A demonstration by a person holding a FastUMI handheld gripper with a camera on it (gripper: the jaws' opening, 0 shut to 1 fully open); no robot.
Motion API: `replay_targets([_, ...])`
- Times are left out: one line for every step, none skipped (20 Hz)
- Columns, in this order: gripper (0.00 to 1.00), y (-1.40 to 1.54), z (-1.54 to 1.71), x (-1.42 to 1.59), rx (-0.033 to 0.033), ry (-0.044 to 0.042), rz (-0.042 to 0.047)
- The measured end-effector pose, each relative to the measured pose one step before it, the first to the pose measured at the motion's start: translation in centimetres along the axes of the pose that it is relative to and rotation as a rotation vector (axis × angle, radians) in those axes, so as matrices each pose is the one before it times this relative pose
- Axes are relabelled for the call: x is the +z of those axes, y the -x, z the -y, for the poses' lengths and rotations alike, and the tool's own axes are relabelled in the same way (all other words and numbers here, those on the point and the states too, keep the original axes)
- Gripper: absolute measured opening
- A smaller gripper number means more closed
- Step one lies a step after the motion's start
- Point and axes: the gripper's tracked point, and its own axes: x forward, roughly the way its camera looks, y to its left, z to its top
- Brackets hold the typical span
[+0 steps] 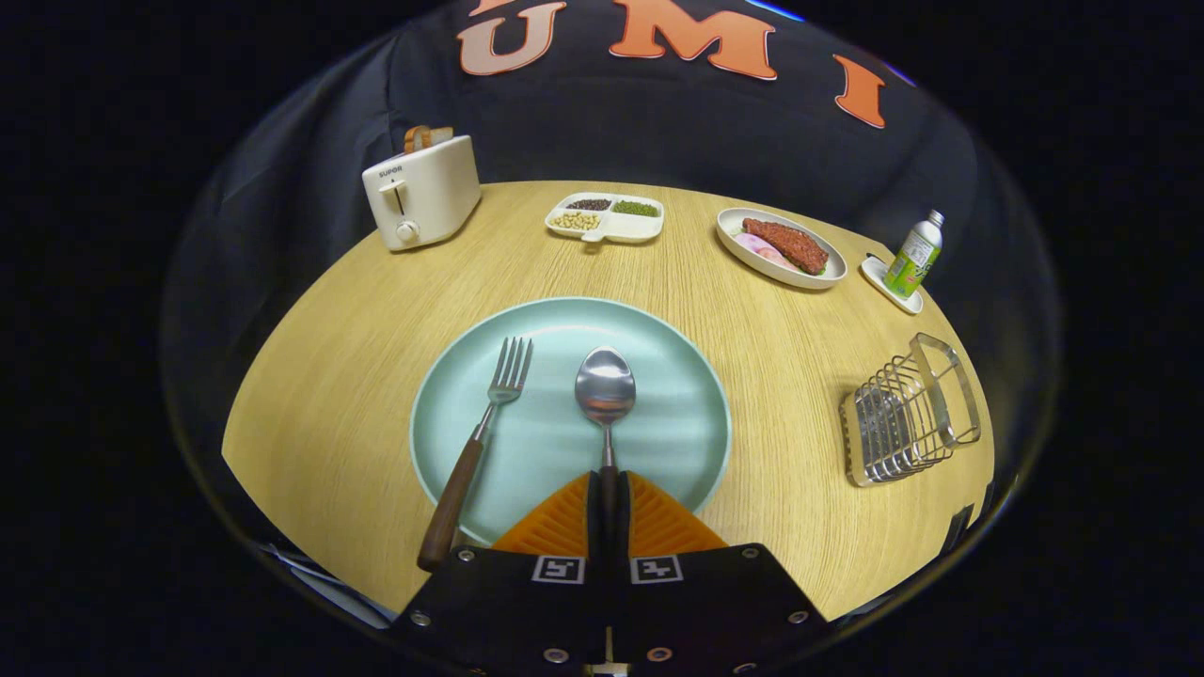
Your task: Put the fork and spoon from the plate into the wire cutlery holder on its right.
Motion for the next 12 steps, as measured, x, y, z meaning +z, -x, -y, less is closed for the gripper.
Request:
replay_targets([0.03,0.887,0.736,0.545,0.00257,0.00414,0.00572])
replay_targets([0.03,0.873,0.912,0.624,0.00115,0.00598,0.00017])
replay_targets([0.03,0.954,0.961,0.450,0.00019,0.00025,-0.00333])
replay_targets([0.03,0.983,1.104,0.759,-0.00131,-0.00431,0.00370])
replay_targets([0.03,0.888,1.240,0.504,0.00275,-0.00077,-0.00442])
replay_targets([0.03,0.966,1.366,0.419,-0.00231,-0.00278,-0.00797])
replay_targets([0.03,0.955,1.477,0.371,-0.00446,0.00038,-0.01122])
replay_targets([0.03,0.950,1.572,0.228,-0.00713,0.00446,-0.01650])
replay_targets([0.03,0.719,1.389,0.265,-0.00603,0.00794,-0.01332])
replay_targets([0.03,0.852,1.367,0.300,-0.00764,0.00822,-0.01189])
replay_targets([0.03,0.443,1.356,0.001,-0.01351,0.01581,-0.01992])
replay_targets([0.03,0.488,1.335,0.020,-0.01414,0.00967,-0.02003])
